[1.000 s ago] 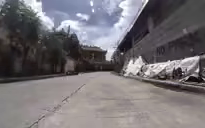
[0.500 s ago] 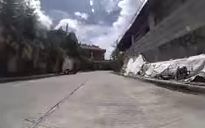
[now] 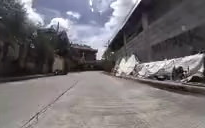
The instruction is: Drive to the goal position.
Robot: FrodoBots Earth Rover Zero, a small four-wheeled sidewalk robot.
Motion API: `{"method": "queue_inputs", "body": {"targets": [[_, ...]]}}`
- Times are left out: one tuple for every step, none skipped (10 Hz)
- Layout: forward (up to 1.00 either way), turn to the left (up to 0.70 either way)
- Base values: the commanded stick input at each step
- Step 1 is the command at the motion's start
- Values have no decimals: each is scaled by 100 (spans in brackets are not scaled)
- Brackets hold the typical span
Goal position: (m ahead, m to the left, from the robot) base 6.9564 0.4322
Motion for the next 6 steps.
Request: {"method": "queue_inputs", "body": {"targets": [[70, 0], [70, 0], [70, 0], [70, 0], [70, 0], [70, 0]]}}
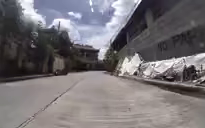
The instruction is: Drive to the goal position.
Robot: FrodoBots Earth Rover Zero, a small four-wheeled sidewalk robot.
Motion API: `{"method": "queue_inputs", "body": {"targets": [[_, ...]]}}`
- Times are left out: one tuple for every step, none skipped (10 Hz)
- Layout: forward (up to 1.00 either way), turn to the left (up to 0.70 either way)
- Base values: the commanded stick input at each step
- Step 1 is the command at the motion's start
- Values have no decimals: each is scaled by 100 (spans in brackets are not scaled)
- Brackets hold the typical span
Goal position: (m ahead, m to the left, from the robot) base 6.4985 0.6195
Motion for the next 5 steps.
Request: {"method": "queue_inputs", "body": {"targets": [[70, 0], [70, 0], [70, 0], [70, 0], [70, 0]]}}
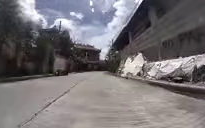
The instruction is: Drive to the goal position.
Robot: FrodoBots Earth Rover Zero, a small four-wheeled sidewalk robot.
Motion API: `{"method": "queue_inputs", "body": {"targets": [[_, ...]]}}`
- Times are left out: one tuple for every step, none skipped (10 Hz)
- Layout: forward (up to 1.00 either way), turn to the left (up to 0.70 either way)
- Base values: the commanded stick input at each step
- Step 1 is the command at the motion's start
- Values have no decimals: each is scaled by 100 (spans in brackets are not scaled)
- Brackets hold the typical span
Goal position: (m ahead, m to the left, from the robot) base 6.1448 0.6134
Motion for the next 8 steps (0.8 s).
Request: {"method": "queue_inputs", "body": {"targets": [[70, 0], [70, 0], [70, 0], [70, 0], [70, 0], [70, 0], [70, 0], [70, 0]]}}
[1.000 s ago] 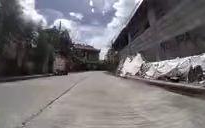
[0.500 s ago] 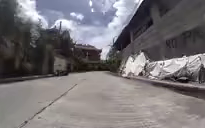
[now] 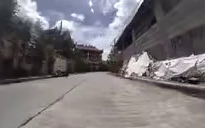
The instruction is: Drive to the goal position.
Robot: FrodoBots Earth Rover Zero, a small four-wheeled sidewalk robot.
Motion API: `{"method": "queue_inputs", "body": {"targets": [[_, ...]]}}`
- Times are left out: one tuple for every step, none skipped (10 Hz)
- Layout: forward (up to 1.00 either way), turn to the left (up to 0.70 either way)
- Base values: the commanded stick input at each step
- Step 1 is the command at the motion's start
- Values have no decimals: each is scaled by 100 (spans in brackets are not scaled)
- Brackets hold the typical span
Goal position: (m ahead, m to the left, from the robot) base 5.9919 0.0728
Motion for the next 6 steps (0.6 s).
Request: {"method": "queue_inputs", "body": {"targets": [[70, 0], [70, 0], [70, 0], [70, 0], [70, 0], [70, 0]]}}
